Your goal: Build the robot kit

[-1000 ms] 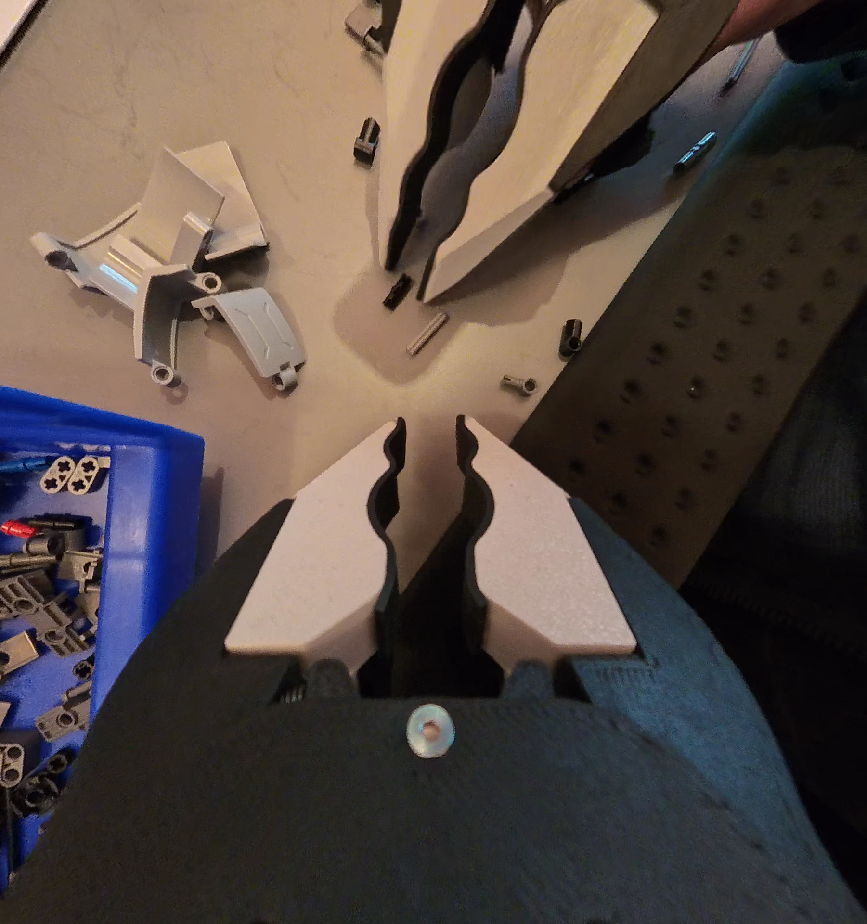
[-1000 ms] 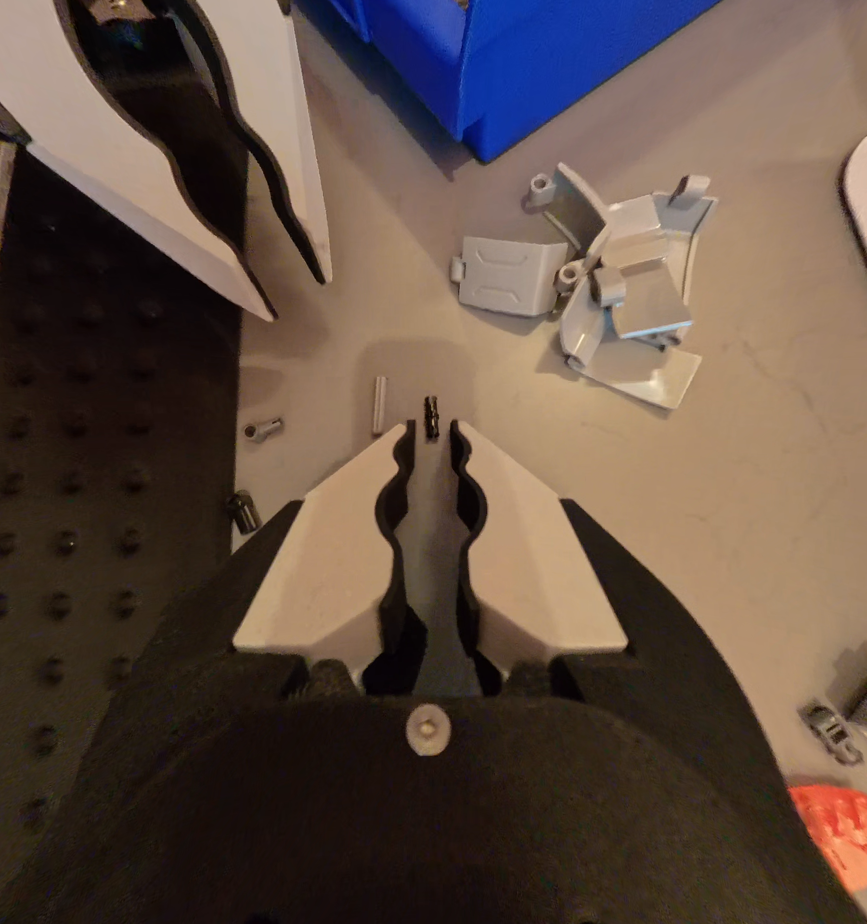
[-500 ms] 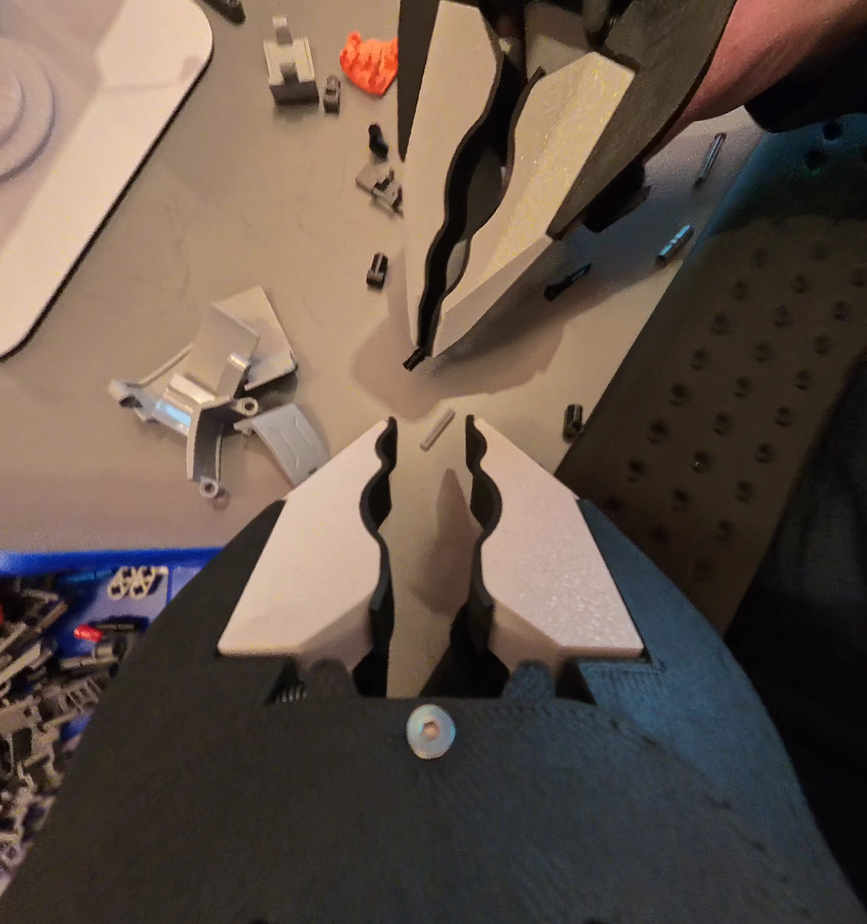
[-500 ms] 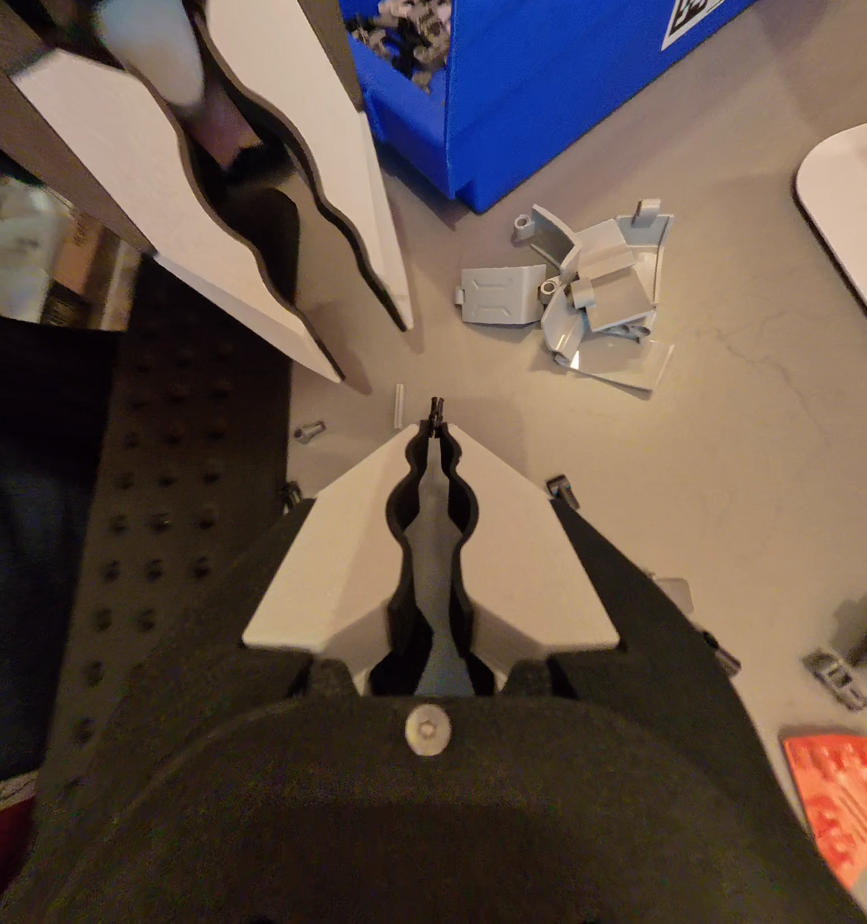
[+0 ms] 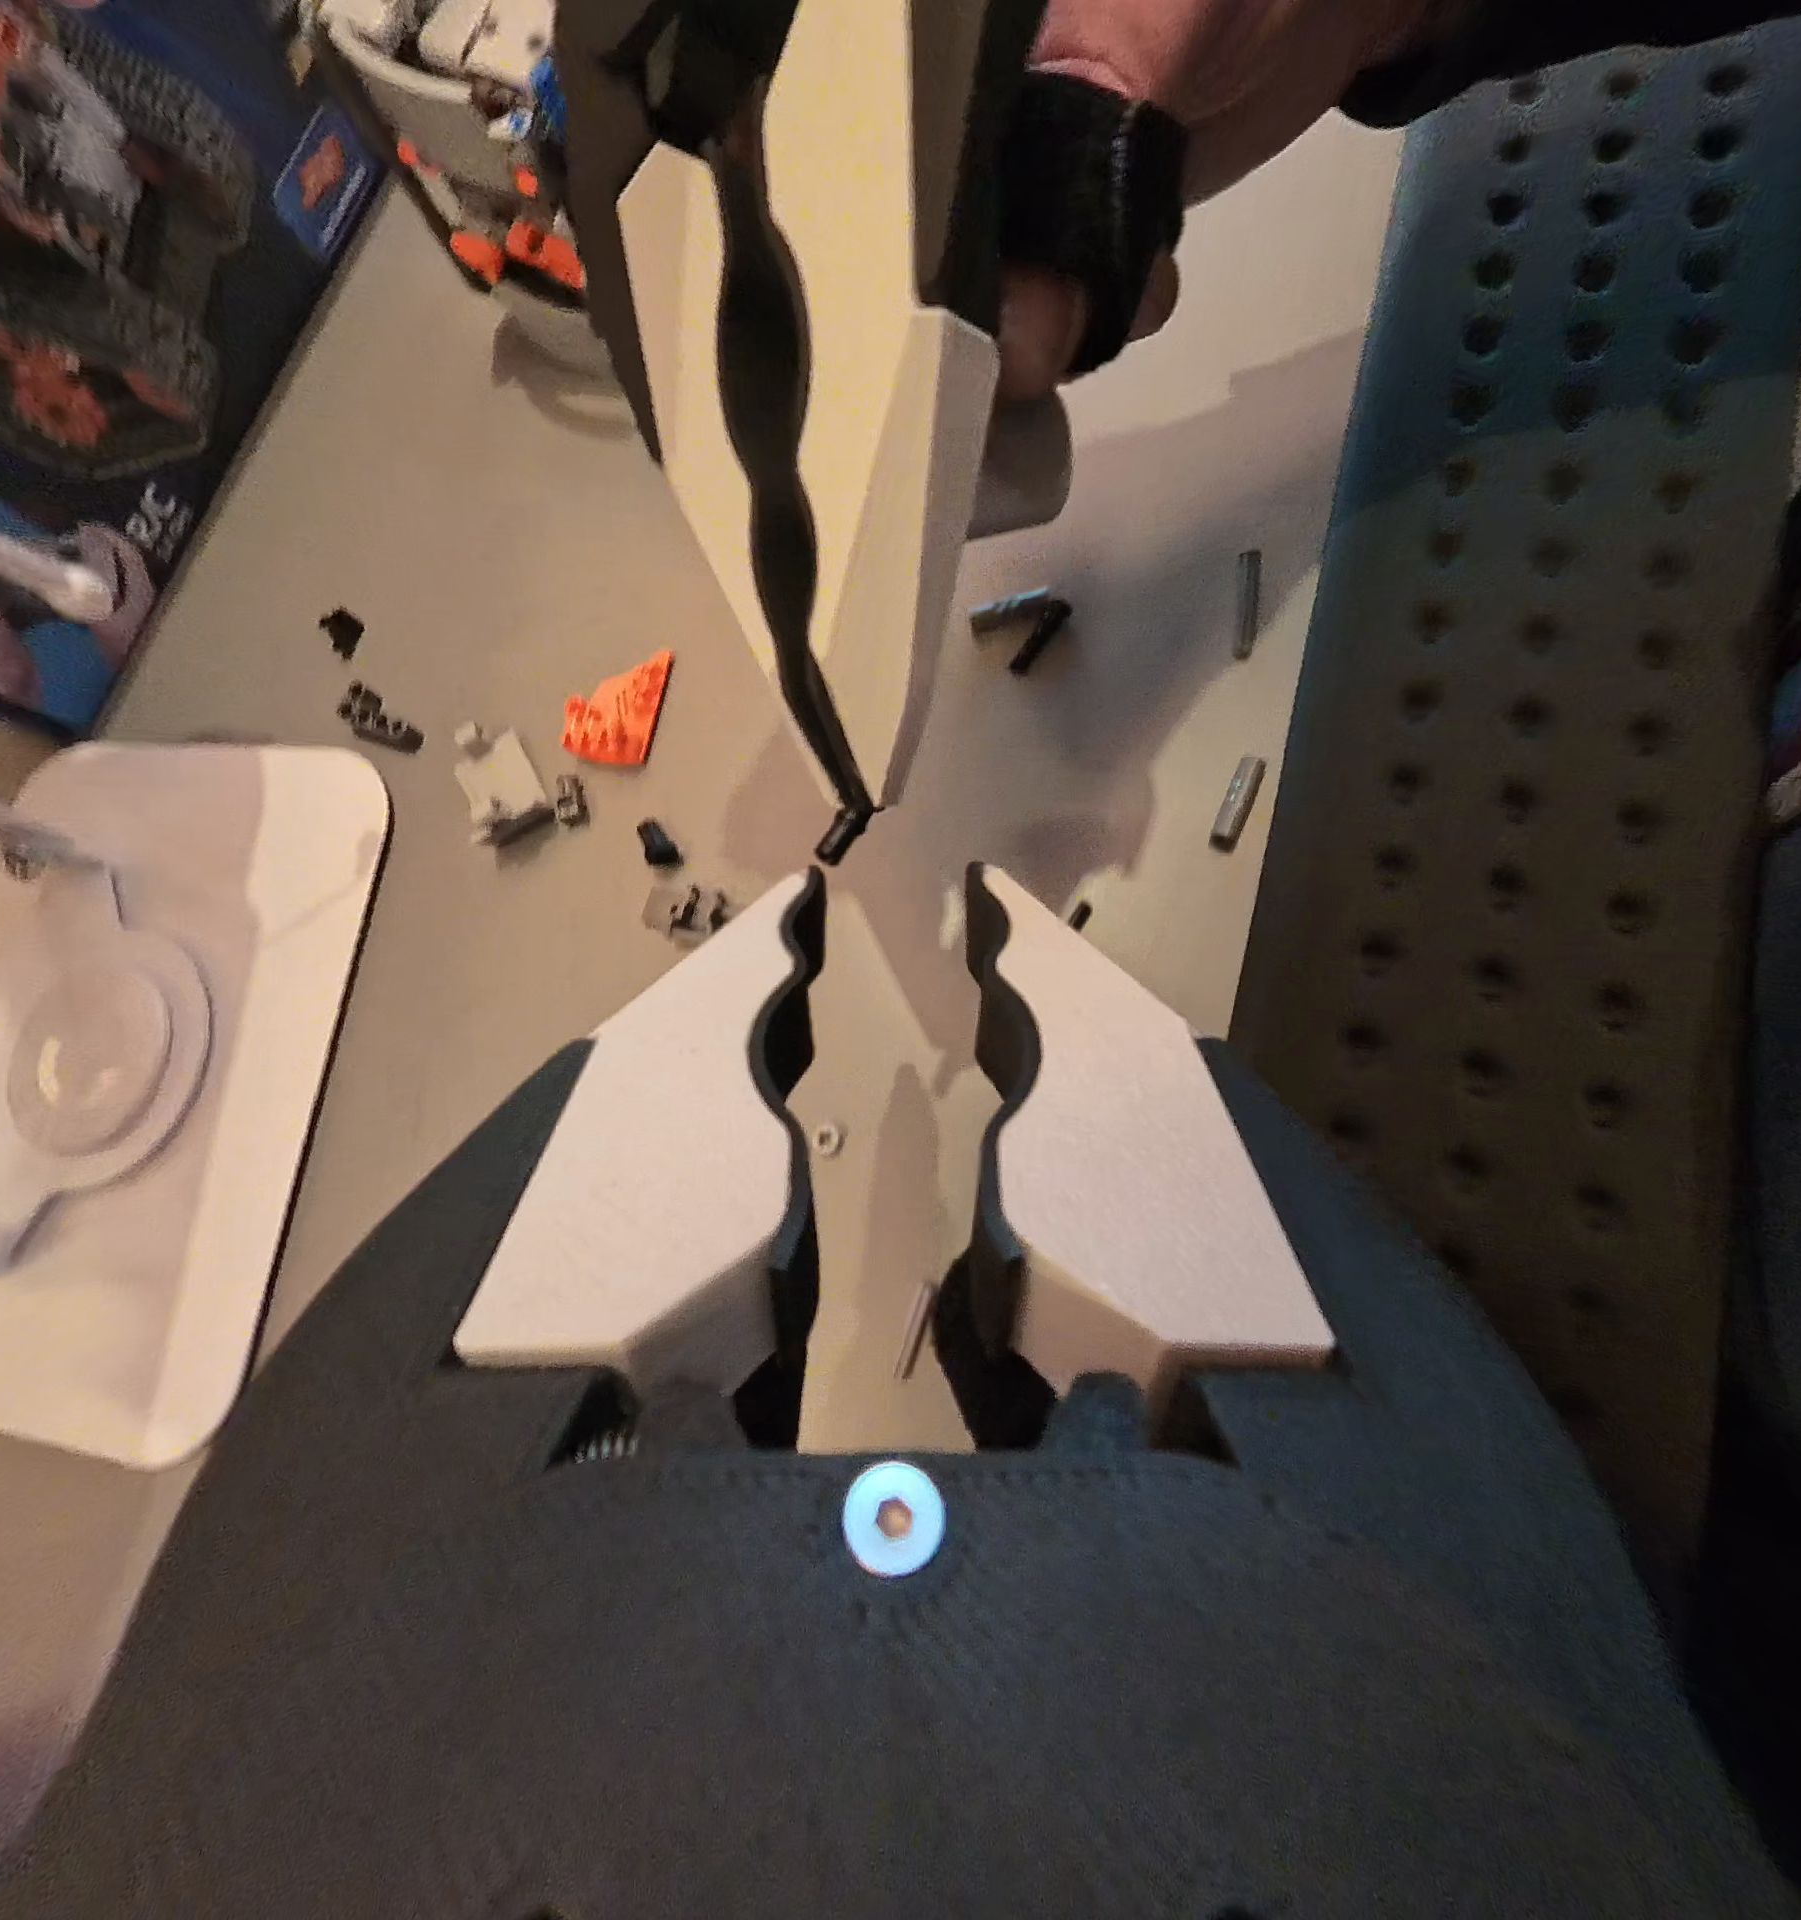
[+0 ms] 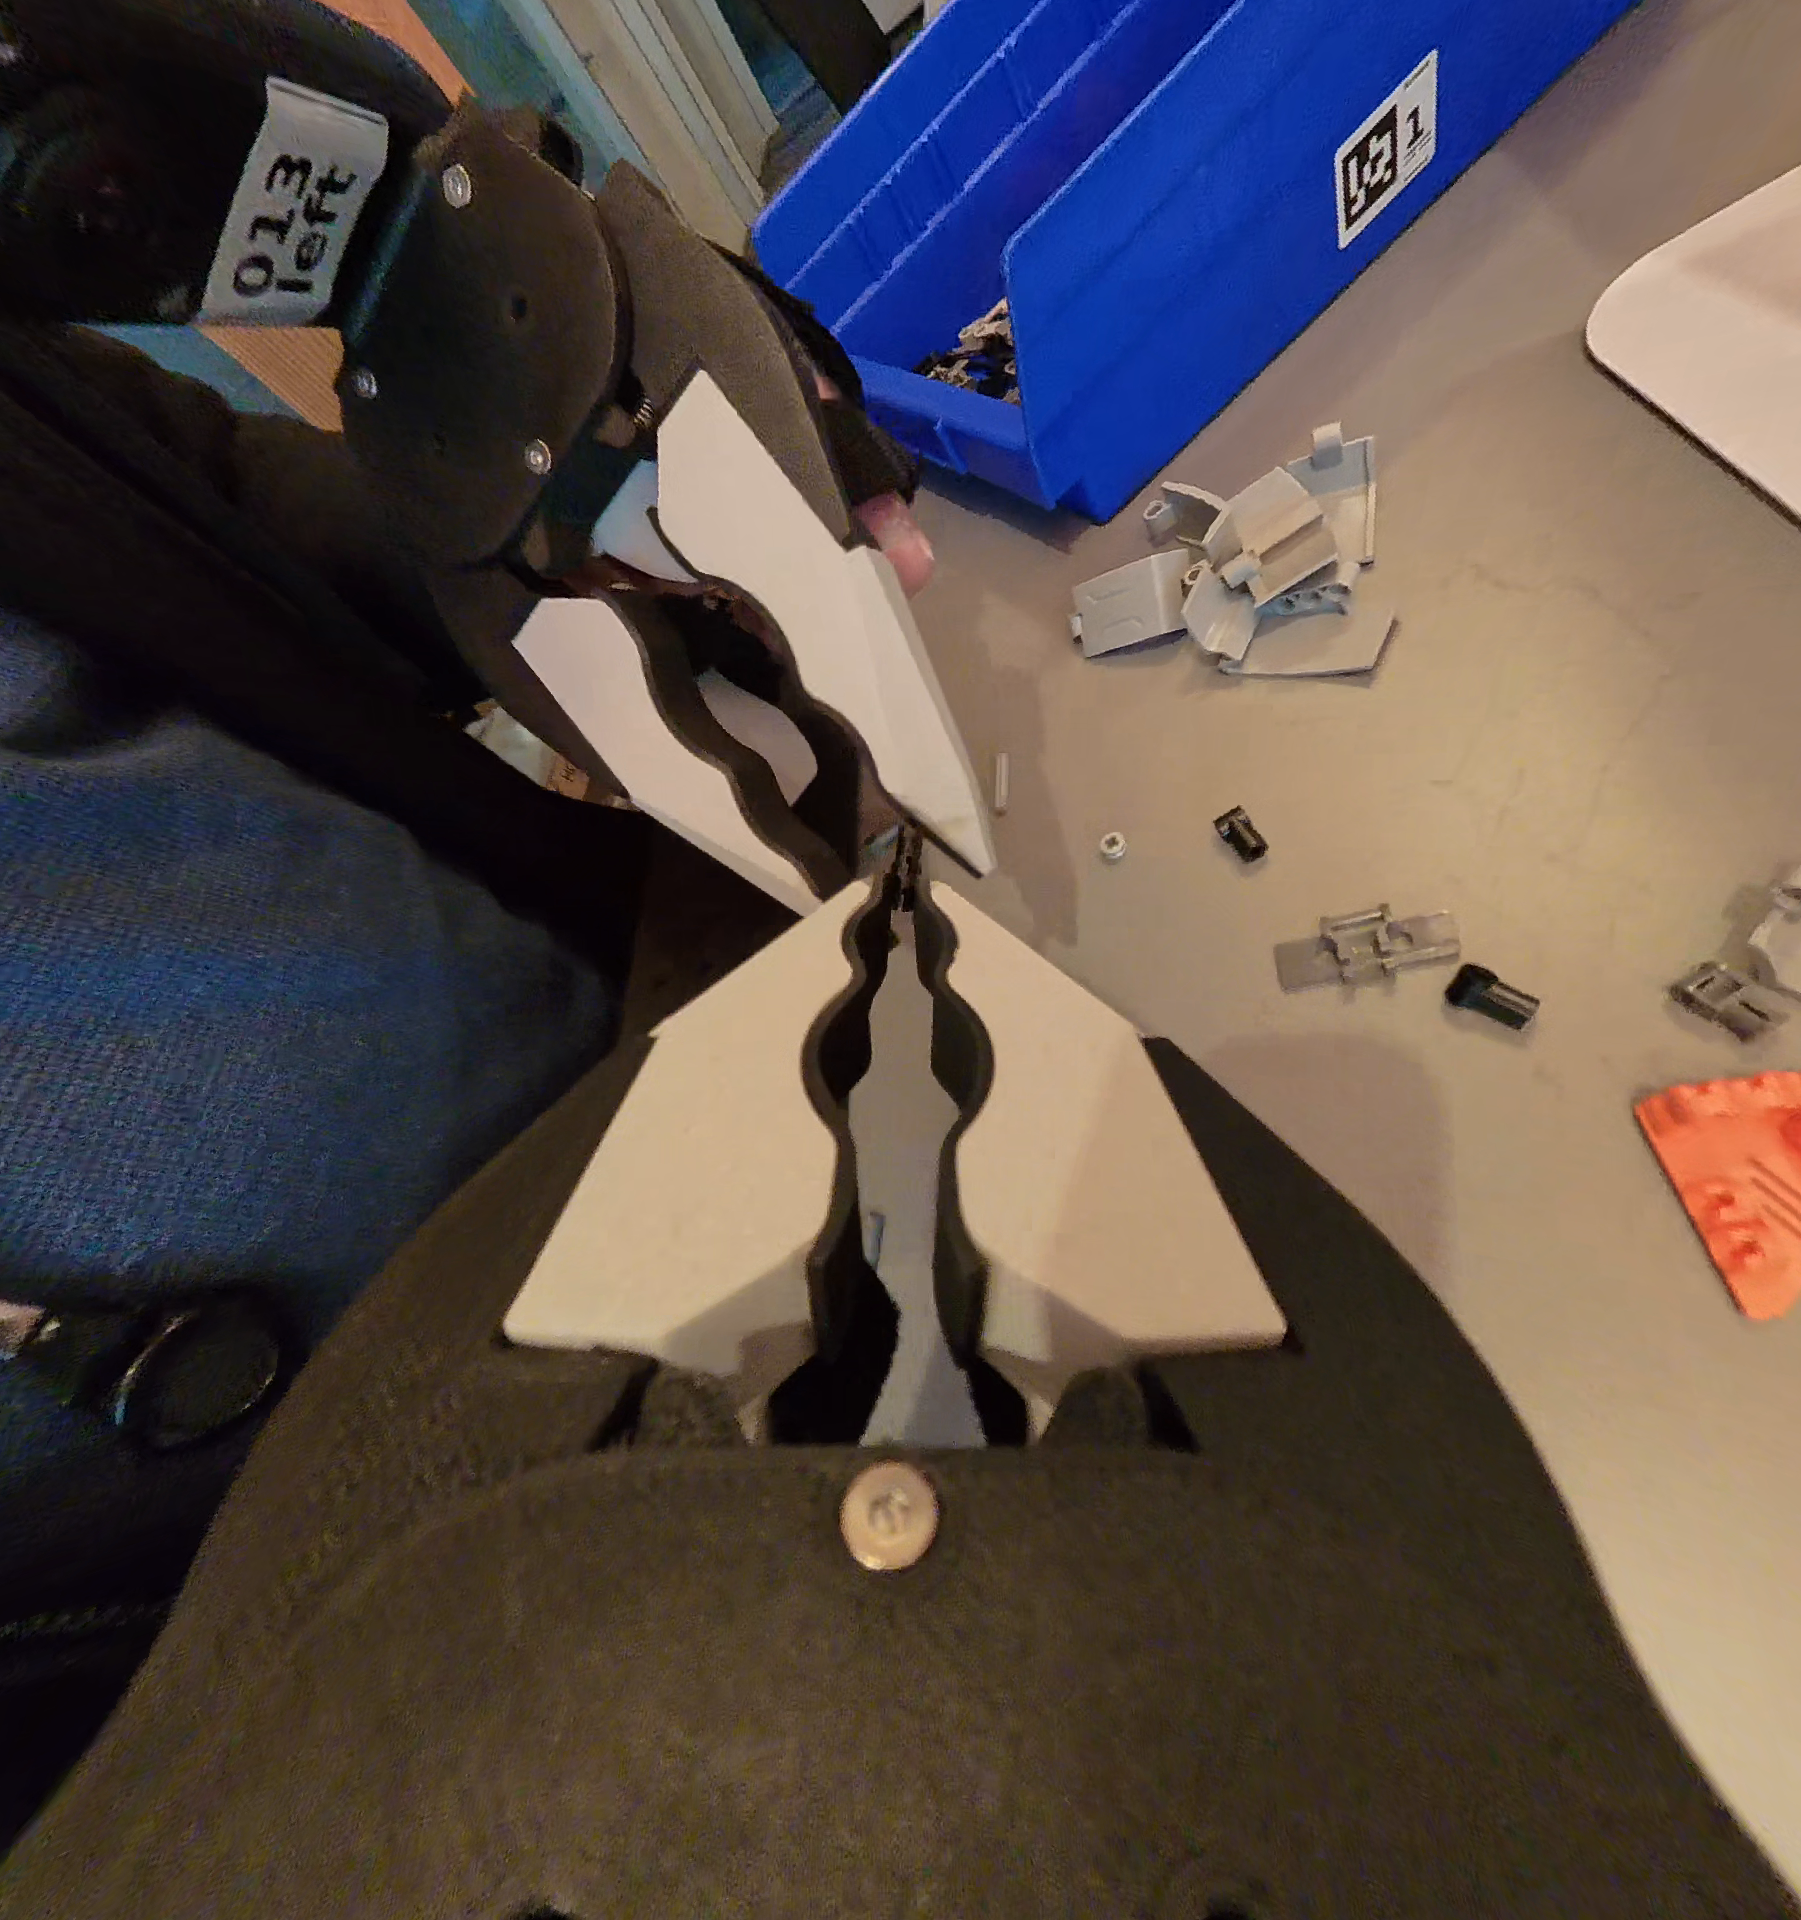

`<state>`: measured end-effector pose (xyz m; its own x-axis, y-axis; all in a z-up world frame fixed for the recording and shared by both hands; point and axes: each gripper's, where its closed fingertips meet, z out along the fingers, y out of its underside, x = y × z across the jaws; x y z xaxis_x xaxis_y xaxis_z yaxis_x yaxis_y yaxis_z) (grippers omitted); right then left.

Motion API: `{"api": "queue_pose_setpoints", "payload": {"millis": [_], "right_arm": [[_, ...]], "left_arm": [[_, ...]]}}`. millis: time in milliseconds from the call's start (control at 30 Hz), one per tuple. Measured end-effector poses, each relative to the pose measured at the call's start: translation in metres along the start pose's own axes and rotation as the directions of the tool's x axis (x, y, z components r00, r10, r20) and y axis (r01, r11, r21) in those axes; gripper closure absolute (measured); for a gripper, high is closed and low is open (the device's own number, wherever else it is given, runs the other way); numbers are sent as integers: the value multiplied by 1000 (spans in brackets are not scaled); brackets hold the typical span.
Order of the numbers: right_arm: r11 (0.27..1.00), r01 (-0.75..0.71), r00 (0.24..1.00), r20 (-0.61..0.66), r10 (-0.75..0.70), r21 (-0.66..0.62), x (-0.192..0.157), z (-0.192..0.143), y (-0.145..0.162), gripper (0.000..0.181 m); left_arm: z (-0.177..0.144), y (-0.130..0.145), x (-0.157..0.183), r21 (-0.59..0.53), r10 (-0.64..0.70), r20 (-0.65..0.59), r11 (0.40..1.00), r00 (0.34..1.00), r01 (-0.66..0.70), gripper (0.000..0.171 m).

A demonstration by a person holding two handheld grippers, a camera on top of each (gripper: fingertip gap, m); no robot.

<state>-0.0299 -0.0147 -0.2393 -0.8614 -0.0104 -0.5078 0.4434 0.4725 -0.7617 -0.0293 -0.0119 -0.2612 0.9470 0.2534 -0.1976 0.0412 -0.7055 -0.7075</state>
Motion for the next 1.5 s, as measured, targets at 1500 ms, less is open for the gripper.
{"api": "queue_pose_setpoints", "payload": {"millis": [1500], "right_arm": [[920,-222,975,99,201,323,-3,-76,-15,181]], "left_arm": [[27,-78,-16,211,-24,63,977,998,11,171]]}}
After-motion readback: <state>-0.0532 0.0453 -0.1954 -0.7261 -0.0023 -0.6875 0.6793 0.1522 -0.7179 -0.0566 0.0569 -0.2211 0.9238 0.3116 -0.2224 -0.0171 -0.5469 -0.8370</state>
